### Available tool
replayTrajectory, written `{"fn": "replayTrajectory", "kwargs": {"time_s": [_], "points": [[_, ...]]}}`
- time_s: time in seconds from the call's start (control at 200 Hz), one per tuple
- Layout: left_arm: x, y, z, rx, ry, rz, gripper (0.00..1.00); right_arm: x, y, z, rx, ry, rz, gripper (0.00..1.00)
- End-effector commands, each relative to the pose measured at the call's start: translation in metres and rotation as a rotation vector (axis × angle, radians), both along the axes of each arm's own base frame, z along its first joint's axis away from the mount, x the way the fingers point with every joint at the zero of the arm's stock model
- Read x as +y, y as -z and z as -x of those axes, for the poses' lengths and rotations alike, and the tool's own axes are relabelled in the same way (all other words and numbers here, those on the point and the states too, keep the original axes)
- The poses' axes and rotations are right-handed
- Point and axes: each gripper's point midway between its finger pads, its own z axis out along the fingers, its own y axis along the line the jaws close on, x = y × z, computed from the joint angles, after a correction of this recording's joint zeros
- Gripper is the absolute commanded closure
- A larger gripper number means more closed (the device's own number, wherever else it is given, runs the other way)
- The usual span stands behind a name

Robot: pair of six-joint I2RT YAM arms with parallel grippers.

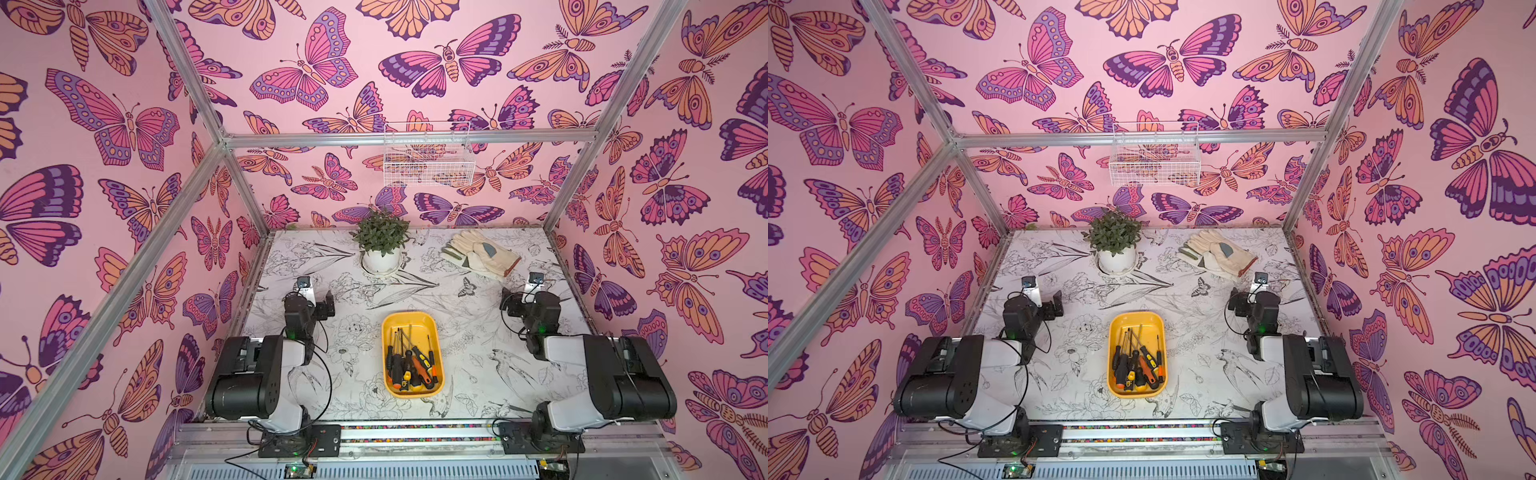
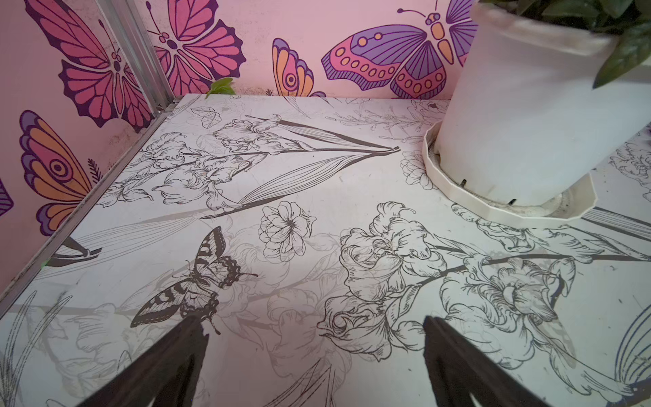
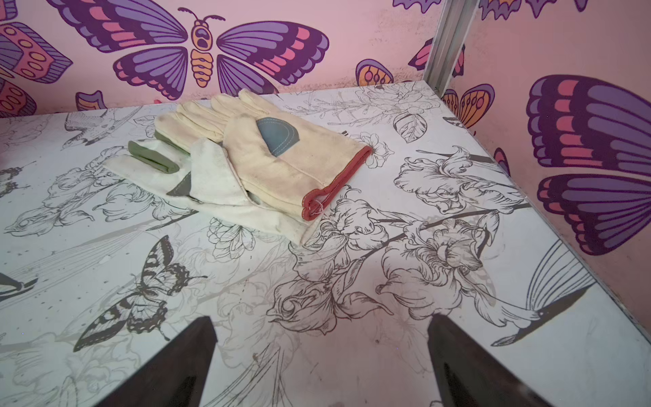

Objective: Take out the screwdriver from the storage box
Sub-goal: Pick up the storage box at the center of the board.

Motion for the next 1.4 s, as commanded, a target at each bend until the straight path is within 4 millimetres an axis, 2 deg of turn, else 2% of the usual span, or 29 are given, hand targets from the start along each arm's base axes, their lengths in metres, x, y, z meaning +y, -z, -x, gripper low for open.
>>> {"fn": "replayTrajectory", "kwargs": {"time_s": [0.0,0.19,1.397], "points": [[0.0046,0.0013,0.0008,0.002,-0.024,0.000,0.00,-0.0037,-0.0033,-0.0033,-0.008,0.018,-0.003,0.01],[-0.0003,0.0016,0.0006,0.003,0.007,-0.005,0.00,-0.0037,-0.0032,-0.0034,-0.008,0.018,-0.003,0.01],[-0.0003,0.0018,0.0003,0.004,0.007,-0.005,0.00,-0.0034,-0.0034,-0.0034,-0.008,0.016,-0.004,0.01]]}}
